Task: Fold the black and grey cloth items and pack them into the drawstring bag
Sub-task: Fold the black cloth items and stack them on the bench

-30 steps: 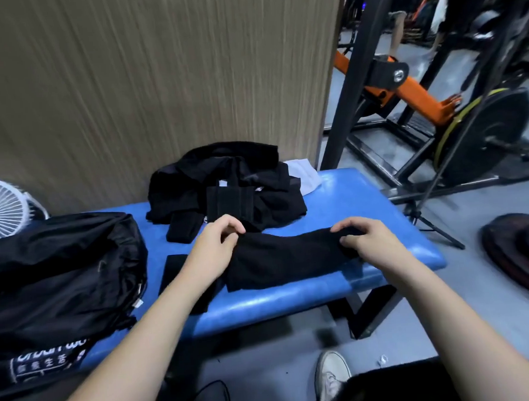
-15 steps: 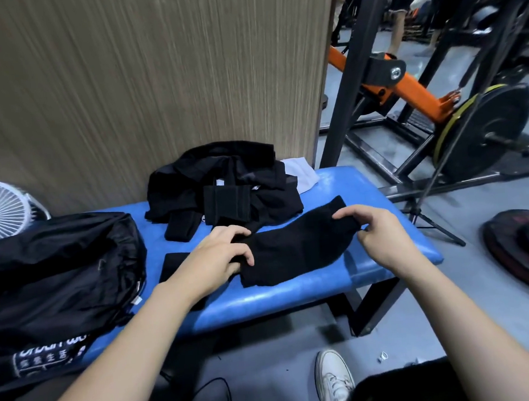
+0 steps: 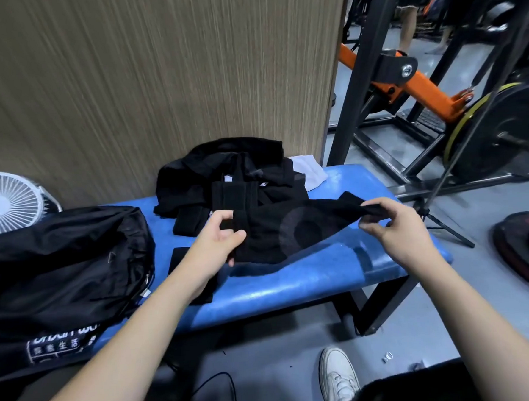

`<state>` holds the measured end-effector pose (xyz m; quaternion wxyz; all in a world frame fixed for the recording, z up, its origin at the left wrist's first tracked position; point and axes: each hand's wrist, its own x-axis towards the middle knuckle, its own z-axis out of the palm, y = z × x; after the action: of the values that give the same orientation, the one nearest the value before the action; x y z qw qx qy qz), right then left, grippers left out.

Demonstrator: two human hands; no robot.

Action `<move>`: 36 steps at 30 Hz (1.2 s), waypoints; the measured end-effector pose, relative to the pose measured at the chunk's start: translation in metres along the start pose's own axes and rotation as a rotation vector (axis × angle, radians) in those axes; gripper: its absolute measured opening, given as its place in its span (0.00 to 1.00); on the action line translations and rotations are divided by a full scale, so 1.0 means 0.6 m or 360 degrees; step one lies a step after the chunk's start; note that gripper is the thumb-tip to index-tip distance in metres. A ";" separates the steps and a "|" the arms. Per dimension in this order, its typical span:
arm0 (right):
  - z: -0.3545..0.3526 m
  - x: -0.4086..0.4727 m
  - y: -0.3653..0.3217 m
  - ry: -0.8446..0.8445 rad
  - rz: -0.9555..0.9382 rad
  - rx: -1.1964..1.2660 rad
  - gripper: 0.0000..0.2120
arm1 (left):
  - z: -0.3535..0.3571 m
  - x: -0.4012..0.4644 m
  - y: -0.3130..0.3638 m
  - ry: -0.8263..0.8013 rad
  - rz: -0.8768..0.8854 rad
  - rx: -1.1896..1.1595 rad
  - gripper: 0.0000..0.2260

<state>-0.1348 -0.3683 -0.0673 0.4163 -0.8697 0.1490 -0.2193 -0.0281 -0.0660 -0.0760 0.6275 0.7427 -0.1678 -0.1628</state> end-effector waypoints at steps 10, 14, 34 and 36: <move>0.016 0.011 0.019 -0.0021 0.0620 0.0182 0.08 | 0.018 -0.006 -0.010 -0.0111 -0.0061 0.0384 0.14; 0.022 0.010 0.015 -0.0090 0.0667 0.0209 0.09 | 0.029 -0.003 -0.022 -0.0083 -0.0173 0.0525 0.08; 0.188 -0.056 -0.091 -0.0885 -0.0112 0.0216 0.15 | 0.035 -0.014 -0.026 -0.0190 -0.0333 0.0019 0.17; 0.177 -0.055 -0.091 -0.1002 -0.0095 0.0377 0.13 | 0.037 -0.012 -0.033 -0.0074 -0.0257 0.0391 0.12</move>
<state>-0.1051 -0.2506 -0.0917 0.5334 -0.8444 -0.0389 0.0321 -0.0435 -0.0791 -0.0987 0.5128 0.8209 -0.1406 -0.2082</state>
